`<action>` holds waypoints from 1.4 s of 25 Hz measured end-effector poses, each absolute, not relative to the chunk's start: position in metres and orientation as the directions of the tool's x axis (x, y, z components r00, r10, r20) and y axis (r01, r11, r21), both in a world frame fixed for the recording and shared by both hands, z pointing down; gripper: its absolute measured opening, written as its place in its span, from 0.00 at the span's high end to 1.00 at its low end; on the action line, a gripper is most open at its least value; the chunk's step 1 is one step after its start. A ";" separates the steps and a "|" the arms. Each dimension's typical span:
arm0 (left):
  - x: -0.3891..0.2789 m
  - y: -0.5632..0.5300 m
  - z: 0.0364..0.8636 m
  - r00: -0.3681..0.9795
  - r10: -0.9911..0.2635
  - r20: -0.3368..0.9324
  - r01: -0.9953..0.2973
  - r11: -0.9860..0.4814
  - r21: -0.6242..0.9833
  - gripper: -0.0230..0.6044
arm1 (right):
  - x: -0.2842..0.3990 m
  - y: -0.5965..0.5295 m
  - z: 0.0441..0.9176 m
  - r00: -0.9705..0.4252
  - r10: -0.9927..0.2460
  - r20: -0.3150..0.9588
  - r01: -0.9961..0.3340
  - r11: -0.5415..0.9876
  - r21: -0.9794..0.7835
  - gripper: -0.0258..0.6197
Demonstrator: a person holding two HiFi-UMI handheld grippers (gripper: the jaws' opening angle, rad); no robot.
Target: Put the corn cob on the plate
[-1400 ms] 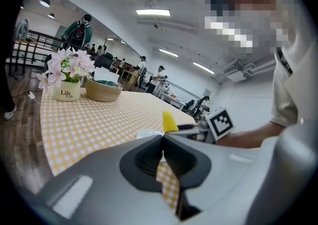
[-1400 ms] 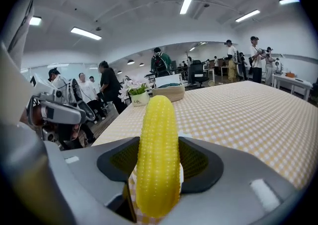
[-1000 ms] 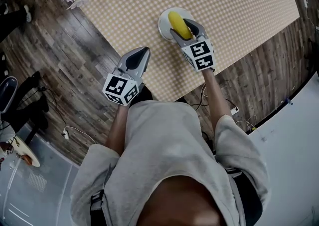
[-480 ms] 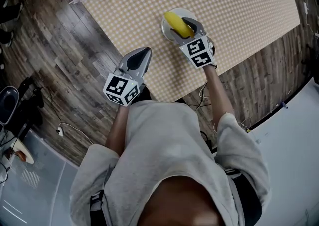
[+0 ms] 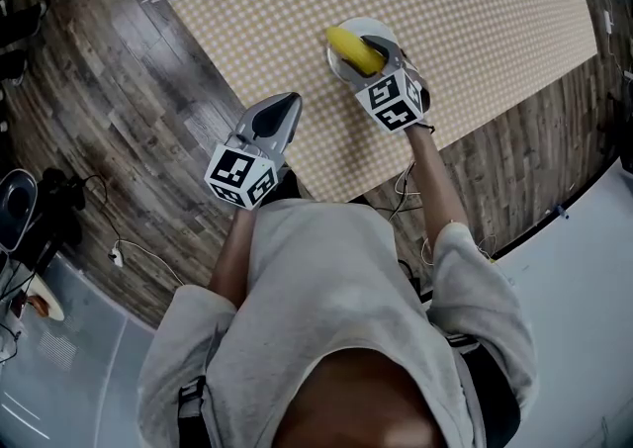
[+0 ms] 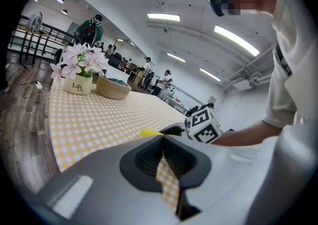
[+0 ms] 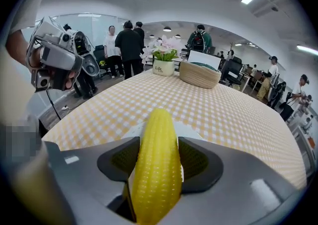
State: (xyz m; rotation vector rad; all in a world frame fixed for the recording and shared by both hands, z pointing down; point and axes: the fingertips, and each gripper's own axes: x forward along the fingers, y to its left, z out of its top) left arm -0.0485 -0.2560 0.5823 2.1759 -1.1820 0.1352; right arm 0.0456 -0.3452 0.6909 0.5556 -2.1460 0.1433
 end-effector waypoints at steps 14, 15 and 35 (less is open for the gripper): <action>-0.048 -0.255 0.578 0.591 -0.721 0.360 -0.776 -0.387 0.498 0.95 | 0.045 -0.346 0.691 -0.508 -0.348 0.788 -0.450 0.887 0.101 0.57; -0.048 -0.256 0.577 0.591 -0.723 0.358 -0.775 -0.388 0.498 0.95 | 0.045 -0.346 0.691 -0.508 -0.354 0.785 -0.452 0.886 0.106 0.56; -0.034 -0.241 0.544 0.609 -0.727 0.316 -0.770 -0.447 0.455 0.95 | 0.063 -0.338 0.637 -0.523 -0.514 0.680 -0.587 0.796 0.150 0.71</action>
